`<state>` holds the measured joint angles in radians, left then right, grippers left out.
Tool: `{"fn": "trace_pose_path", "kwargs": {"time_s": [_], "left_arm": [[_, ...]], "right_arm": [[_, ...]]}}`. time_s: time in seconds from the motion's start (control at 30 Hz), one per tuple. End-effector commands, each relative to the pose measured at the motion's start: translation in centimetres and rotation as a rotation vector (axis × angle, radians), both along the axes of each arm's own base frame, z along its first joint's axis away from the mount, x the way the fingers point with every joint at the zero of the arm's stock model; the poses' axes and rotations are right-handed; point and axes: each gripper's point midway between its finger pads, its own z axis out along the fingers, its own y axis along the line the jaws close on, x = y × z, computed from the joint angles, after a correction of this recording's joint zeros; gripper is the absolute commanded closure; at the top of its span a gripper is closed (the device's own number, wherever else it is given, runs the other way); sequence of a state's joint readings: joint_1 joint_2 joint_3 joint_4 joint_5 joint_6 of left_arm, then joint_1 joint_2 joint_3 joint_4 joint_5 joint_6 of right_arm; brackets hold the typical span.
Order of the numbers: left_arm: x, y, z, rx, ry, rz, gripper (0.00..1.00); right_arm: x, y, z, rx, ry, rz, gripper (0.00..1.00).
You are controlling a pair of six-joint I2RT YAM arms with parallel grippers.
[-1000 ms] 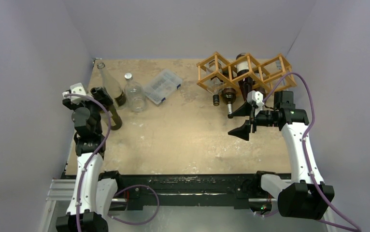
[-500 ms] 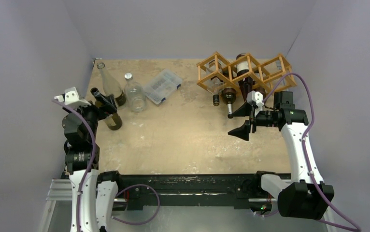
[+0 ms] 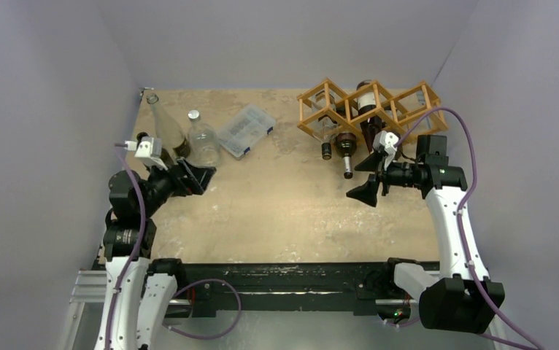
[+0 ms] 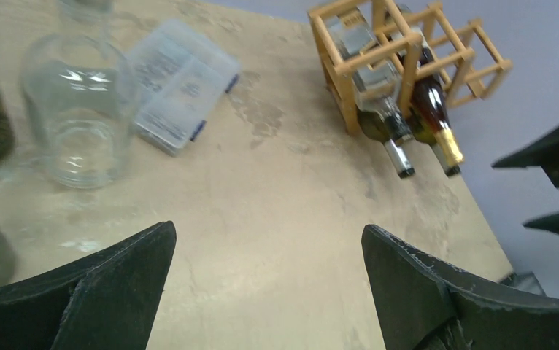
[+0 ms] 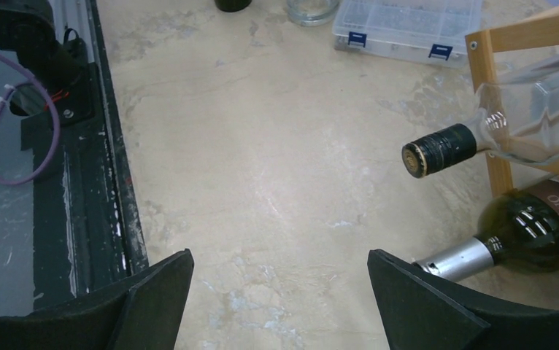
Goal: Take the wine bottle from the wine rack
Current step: Move the wine bottle to the center of the board, then pick up the wine bottle from the wine rack.
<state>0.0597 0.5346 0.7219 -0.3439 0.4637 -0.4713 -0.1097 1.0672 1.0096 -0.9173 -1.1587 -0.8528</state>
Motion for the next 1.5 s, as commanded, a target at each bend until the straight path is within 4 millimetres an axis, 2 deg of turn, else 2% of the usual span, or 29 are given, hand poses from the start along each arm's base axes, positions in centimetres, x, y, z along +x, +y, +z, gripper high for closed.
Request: {"fn": "trace_pose_path", "kwargs": {"time_s": [0.0, 0.23, 0.5, 0.63, 0.83, 1.07, 1.23, 1.3, 1.33, 1.47], "left_arm": [[-1.5, -4.0, -1.8, -0.012, 0.103, -0.218, 0.02], [-2.9, -8.1, -4.8, 0.056, 0.207, -0.365, 0.05], [-2.6, -11.9, -6.9, 0.049, 0.269, -0.347, 0.05], [-1.1, -14.3, -6.3, -0.004, 0.264, -0.314, 0.05], [1.8, -18.8, -4.0, -0.097, 0.251, -0.300, 0.05], [5.6, -23.0, -3.1, -0.143, 0.264, -0.275, 0.04], [7.8, -26.2, -3.5, -0.153, 0.308, -0.286, 0.04], [8.7, -27.3, -4.4, -0.142, 0.341, -0.279, 0.04], [9.1, -27.9, -3.9, -0.145, 0.338, -0.283, 0.04], [10.8, -29.6, -4.5, -0.144, 0.349, -0.273, 0.04]], "right_arm": [[2.2, -1.2, 2.1, -0.042, -0.040, -0.117, 0.06], [4.1, -2.2, 3.2, -0.061, -0.042, -0.210, 0.06], [4.6, -2.7, 3.0, -0.085, -0.043, -0.243, 0.06], [4.6, -2.7, 2.7, -0.066, -0.047, -0.257, 0.05], [4.7, -3.0, 2.4, -0.038, -0.055, -0.280, 0.05], [5.2, -4.1, 1.4, 0.018, -0.057, -0.340, 0.05], [5.4, -4.7, 1.3, 0.013, -0.066, -0.369, 0.04], [5.3, -4.7, 1.2, 0.017, -0.068, -0.372, 0.04], [5.3, -4.7, 1.2, 0.019, -0.072, -0.377, 0.04], [5.6, -5.2, 1.4, 0.006, -0.078, -0.416, 0.03]]}}
